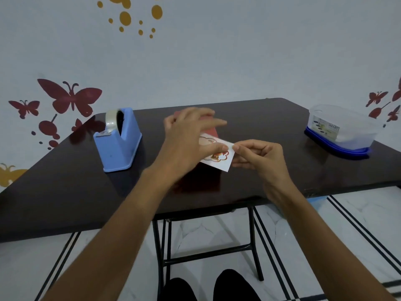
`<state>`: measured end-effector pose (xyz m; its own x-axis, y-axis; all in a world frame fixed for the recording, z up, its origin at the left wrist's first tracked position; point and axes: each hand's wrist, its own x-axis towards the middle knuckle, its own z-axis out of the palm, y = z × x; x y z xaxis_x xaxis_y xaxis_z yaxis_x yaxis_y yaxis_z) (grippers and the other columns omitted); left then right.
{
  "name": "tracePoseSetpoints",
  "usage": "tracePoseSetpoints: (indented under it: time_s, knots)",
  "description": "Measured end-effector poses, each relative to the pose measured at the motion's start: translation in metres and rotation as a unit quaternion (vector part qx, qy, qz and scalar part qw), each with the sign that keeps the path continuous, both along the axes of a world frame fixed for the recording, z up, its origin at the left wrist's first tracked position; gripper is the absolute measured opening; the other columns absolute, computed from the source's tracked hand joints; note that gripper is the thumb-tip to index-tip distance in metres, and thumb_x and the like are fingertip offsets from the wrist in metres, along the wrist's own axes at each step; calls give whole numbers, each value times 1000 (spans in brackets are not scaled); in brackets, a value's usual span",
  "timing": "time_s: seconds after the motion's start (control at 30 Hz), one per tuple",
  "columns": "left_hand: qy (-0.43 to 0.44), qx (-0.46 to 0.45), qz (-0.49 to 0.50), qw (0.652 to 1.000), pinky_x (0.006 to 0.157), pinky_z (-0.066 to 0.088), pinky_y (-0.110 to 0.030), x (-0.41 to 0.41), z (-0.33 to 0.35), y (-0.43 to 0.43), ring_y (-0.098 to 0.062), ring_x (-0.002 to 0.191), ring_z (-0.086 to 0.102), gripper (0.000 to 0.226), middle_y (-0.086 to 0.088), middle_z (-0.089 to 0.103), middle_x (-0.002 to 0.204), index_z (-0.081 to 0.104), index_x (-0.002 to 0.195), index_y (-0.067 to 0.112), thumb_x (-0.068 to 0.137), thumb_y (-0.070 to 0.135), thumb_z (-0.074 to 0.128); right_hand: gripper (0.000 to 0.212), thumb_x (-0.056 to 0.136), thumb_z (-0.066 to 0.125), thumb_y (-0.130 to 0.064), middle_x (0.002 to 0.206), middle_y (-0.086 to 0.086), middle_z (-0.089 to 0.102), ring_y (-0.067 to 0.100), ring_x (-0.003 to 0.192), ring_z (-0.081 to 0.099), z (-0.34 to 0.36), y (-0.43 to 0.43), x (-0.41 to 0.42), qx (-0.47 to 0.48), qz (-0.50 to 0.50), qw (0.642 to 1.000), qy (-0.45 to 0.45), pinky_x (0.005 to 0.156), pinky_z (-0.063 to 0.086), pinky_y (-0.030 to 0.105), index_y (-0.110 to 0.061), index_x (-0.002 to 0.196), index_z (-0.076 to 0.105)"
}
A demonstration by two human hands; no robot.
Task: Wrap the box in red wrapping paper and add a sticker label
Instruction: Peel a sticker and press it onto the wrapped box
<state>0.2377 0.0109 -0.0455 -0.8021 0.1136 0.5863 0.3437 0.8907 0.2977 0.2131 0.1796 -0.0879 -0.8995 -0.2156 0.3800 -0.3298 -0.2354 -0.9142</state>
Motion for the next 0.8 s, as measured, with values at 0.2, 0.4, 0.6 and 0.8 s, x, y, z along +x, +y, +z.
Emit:
tracePoseSetpoints:
  time_s: [0.2,0.4,0.6,0.8]
  knots:
    - [162,75,22,984,107,14,-35,11,-44,37,-16,134,33,29,3,53,137,71,109,30,83,41,63,8,85,62,-8,74,0,74,15,71,72,-2,9,7,-81,-46,994,-61,59,55,19,-8,83,69]
    - [189,136,87,969,109,15,-42,7,-72,62,-23,137,26,46,-9,42,145,58,125,27,81,33,70,11,87,62,-9,76,-1,73,14,73,72,-20,13,12,-69,-105,989,-73,59,54,18,-12,81,69]
    - [49,111,-40,992,113,25,-44,-2,-78,65,-16,128,48,31,3,63,125,64,121,19,91,25,59,16,89,59,-6,66,1,70,10,63,68,-26,17,10,-12,-97,994,-47,61,54,19,-13,79,70]
    - [-35,277,-40,960,95,47,-22,0,-71,59,-4,107,59,35,6,70,110,70,111,17,78,28,75,8,86,64,-5,73,8,71,16,69,71,-28,17,8,15,-98,993,-57,64,57,23,-11,81,68]
